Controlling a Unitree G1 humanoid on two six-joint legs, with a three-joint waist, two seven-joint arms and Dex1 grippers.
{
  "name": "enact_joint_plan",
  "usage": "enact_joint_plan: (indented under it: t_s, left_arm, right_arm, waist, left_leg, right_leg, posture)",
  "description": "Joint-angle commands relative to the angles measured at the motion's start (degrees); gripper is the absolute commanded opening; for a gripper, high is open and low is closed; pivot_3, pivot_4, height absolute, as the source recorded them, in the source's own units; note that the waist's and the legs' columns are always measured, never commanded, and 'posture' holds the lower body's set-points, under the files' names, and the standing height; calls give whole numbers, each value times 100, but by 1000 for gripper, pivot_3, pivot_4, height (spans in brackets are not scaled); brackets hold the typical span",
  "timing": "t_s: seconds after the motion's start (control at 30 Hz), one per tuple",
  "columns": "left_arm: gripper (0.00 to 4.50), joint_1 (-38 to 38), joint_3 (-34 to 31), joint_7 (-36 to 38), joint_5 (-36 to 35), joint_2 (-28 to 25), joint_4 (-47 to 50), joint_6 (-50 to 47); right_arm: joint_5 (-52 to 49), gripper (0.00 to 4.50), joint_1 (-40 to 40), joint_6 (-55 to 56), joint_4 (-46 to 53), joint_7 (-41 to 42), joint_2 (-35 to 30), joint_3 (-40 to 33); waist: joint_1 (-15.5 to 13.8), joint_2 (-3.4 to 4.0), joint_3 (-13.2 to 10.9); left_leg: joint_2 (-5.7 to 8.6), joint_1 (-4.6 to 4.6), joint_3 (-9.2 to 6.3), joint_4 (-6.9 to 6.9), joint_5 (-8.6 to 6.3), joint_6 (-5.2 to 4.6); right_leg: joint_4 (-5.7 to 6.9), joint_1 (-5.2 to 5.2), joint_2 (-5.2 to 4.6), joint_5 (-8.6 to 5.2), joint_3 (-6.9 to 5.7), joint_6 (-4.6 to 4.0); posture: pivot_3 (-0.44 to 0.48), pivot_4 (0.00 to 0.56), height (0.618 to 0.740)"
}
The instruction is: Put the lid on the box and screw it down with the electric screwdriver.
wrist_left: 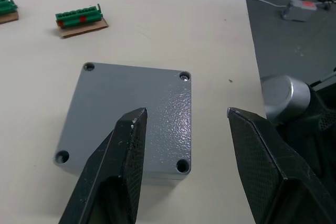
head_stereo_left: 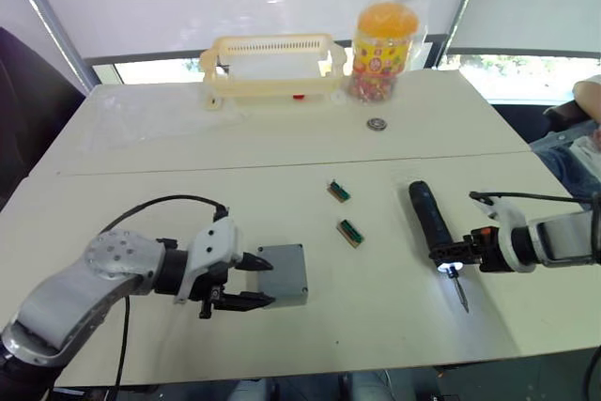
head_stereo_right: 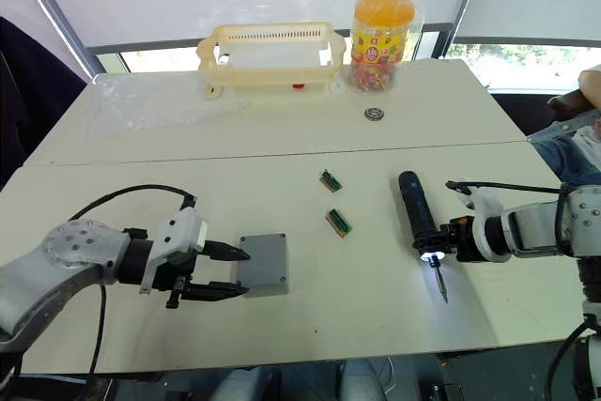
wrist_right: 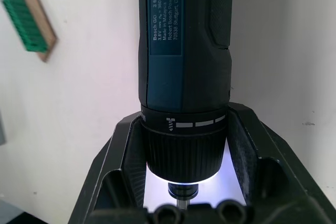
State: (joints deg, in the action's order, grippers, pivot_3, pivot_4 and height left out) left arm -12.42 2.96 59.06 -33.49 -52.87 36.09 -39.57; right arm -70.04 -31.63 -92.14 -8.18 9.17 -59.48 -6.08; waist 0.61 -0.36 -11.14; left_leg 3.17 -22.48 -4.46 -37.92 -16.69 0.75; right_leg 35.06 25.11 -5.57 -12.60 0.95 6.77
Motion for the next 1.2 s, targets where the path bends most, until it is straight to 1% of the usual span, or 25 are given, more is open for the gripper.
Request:
enact_joint_plan:
  t_s: [0.03, 0.07, 0.13, 0.17, 0.2, 0.23, 0.3, 0.37, 0.43, 0.5, 0.6, 0.63, 0.7, 0.83, 0.9, 1.07, 1.2]
  left_arm:
    - [2470, -9, -74, -262, 107, 91, 52, 56]
    - [2470, -37, -174, -355, 38, 152, 16, 5]
    - [2470, -90, -315, -498, -67, 242, -47, -71]
    - [2470, -150, -437, -617, -132, 321, -149, -124]
    - [2470, -195, -547, -742, -155, 395, -257, -154]
    - [2470, -220, -662, -884, -141, 475, -377, -167]
    - [2470, -145, -960, -1269, -59, 674, -696, -173]
    - [2470, -19, -1111, -1495, 87, 758, -906, -103]
    - [2470, 290, -1200, -1707, 182, 922, -942, 10]
    - [2470, 549, -1216, -1959, 265, 1138, -946, 76]
    - [2470, 842, -1164, -2258, 317, 1411, -862, 1]
    - [2470, 951, -1204, -2383, 196, 1513, -685, -157]
    - [2470, 1226, -1248, -2515, 75, 1558, -302, -360]
    - [2470, 1668, -1237, -2464, -29, 1405, 138, -561]
    - [2470, 1746, -1161, -2446, -160, 1383, 309, -680]
    - [2470, 1639, -952, -2527, -141, 1438, 258, -793]
    - [2470, 1375, -585, -2602, 83, 1561, -1, -684]
  right_arm:
    - [556, 2267, -245, 7, 23, 199, 31, -43]
    - [694, 2830, -241, 58, 70, 262, 43, -8]
    - [931, 3642, -235, 111, 137, 383, 76, 19]
    - [1022, 4248, -237, 167, 162, 444, 125, -34]
    - [1107, 4433, -251, 235, 176, 486, 173, -98]
    - [1231, 4433, -233, 431, 284, 620, 157, -78]
    - [2010, 4433, -139, 1674, 822, 1183, -161, 311]
    - [2548, 4433, -131, 2620, 1148, 1652, -253, 456]
    - [2543, 4433, -71, 3273, 1725, 1915, 133, 216]
    - [2480, 4433, 290, 3771, 2553, 2119, 565, 212]
    - [2627, 4433, 904, 4196, 3443, 2251, 1061, 522]
    - [2789, 4433, 1090, 4351, 3686, 2218, 1235, 725]
    - [2983, 4433, 1413, 4515, 3998, 2163, 1552, 1065]
    - [3563, 4433, 1692, 4851, 4022, 2274, 1727, 1558]
    - [3766, 4433, 1745, 4987, 3929, 2380, 1763, 1712]
    - [4009, 4433, 1775, 5030, 3824, 2676, 1843, 1970]
    - [4176, 4433, 1710, 4933, 3852, 2706, 2002, 2178]
  waist:
    - [2, 0, 0]
    - [2, 0, 0]
    - [2, -1, 1]
    - [2, -2, 1]
    - [1, -4, 2]
    - [2, -8, 2]
    - [4, -1, 2]
    - [36, 4, -1]
    - [59, 2, -1]
    - [58, 1, 0]
    - [-22, -13, 7]
    - [-64, -13, 6]
    - [-120, -15, 6]
    - [-135, -16, 6]
    - [-132, -18, 8]
    - [-124, -18, 8]
    - [-123, -18, 9]
  left_leg:
    - [0, 0, 0, -2, 0, 0]
    - [0, 0, 0, -4, 0, 0]
    - [0, 2, -2, -6, 0, 0]
    - [0, 4, -3, -8, 0, 0]
    - [0, 8, -5, -9, 0, 0]
    - [0, 13, -8, -13, 0, 0]
    - [0, 14, -11, -22, 0, 0]
    - [1, 15, -6, -23, 0, 0]
    - [0, 15, -2, -20, 0, 1]
    - [-7, 18, -1, -13, -1, 2]
    - [-11, 14, -28, -6, -2, 3]
    - [-10, 8, -33, -6, -1, 4]
    - [2, 4, -29, -10, 0, 7]
    - [14, 6, -18, -27, 0, 8]
    - [11, 15, -19, -29, 3, 12]
    - [-1, 24, -27, -27, 10, 23]
    - [1, 24, -26, -26, 10, 23]
  right_leg:
    - [0, 0, 0, 2, 0, 3]
    - [1, -2, 0, 2, 0, 3]
    - [2, -4, 0, 4, -1, 4]
    - [2, -8, 1, 4, -2, 4]
    - [2, -13, 2, 5, -3, 4]
    - [2, -22, 2, 6, -5, 5]
    - [2, -26, 3, 12, -7, 7]
    - [3, -24, 2, 16, -4, 16]
    - [4, -18, 4, 21, -4, 26]
    - [4, -14, 9, 22, -2, 25]
    - [11, -14, 14, 22, -13, 24]
    - [11, -11, 11, 22, -15, 24]
    - [9, -9, -2, 22, -11, 24]
    - [-9, -24, -13, 22, 3, 20]
    - [-9, -30, -10, 19, 2, -4]
    - [7, -33, 6, 20, -9, -10]
    - [8, -33, 4, 22, -8, -8]
  posture:
    - [0, 150, 740]
    - [0, 150, 740]
    - [0, 150, 740]
    - [0, 150, 740]
    - [0, 150, 740]
    - [0, 150, 740]
    - [0, 150, 740]
    - [0, 150, 740]
    - [0, 150, 740]
    - [0, 150, 740]
    - [0, 150, 740]
    - [0, 150, 740]
    - [0, 150, 740]
    - [0, 150, 740]
    - [0, 150, 740]
    - [0, 150, 740]
    - [0, 150, 740]
